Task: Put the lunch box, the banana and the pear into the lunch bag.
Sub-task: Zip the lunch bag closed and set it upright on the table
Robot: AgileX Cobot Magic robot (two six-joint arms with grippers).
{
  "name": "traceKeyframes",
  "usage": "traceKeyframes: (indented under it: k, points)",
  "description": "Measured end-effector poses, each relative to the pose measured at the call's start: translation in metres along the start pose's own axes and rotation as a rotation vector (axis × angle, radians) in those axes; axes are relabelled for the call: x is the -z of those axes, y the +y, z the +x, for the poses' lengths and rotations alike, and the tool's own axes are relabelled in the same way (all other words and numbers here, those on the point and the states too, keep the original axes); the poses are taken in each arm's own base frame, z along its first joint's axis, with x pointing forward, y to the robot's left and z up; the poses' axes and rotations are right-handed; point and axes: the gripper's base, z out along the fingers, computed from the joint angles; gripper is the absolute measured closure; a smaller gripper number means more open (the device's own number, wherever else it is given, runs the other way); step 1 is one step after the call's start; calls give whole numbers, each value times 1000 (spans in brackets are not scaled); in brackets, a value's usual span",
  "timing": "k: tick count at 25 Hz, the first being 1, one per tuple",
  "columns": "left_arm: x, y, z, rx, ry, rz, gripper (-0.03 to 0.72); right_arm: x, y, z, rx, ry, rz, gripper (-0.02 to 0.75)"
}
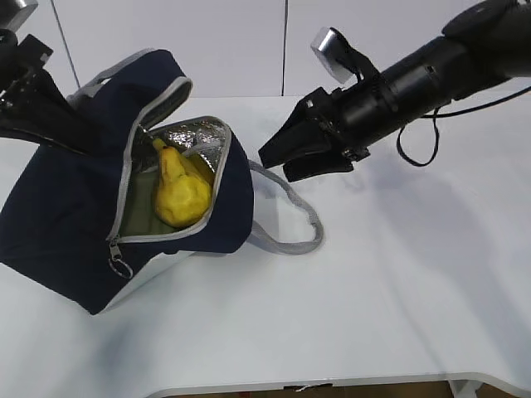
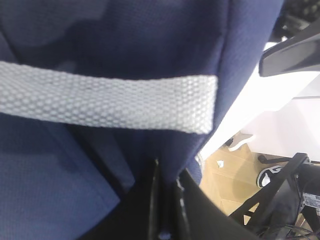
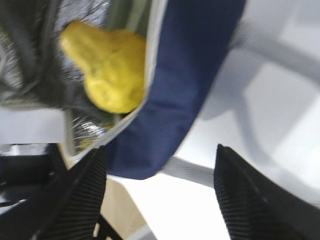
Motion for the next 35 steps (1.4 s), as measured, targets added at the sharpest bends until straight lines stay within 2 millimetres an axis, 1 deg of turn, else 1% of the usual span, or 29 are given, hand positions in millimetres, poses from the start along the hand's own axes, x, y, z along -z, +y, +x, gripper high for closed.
traceKeyframes:
  k: [4,8,10,15,19,24,30,35]
  points:
    - [0,0,0,1,-1,1,701,-7,3,9,15,-88,-108,191]
    - [0,0,0,2,-2,4,701,-15,-4,19,-11,-129,-133,191]
    - [0,0,0,2,-2,5,701,-16,-7,20,-16,-158,-116,190]
    - [0,-1,0,4,-5,10,701,-16,-16,13,-30,-240,-25,190]
    - [0,-2,-1,11,-12,25,701,-20,-23,11,-78,-281,-35,191]
    - [0,-2,-1,12,-13,28,701,-36,-40,18,-152,-264,-90,190]
    - [0,-3,-1,12,-14,29,701,-44,-47,22,-189,-258,-131,191]
    - [0,-3,-1,12,-14,29,701,-56,-55,27,-222,-249,-179,191]
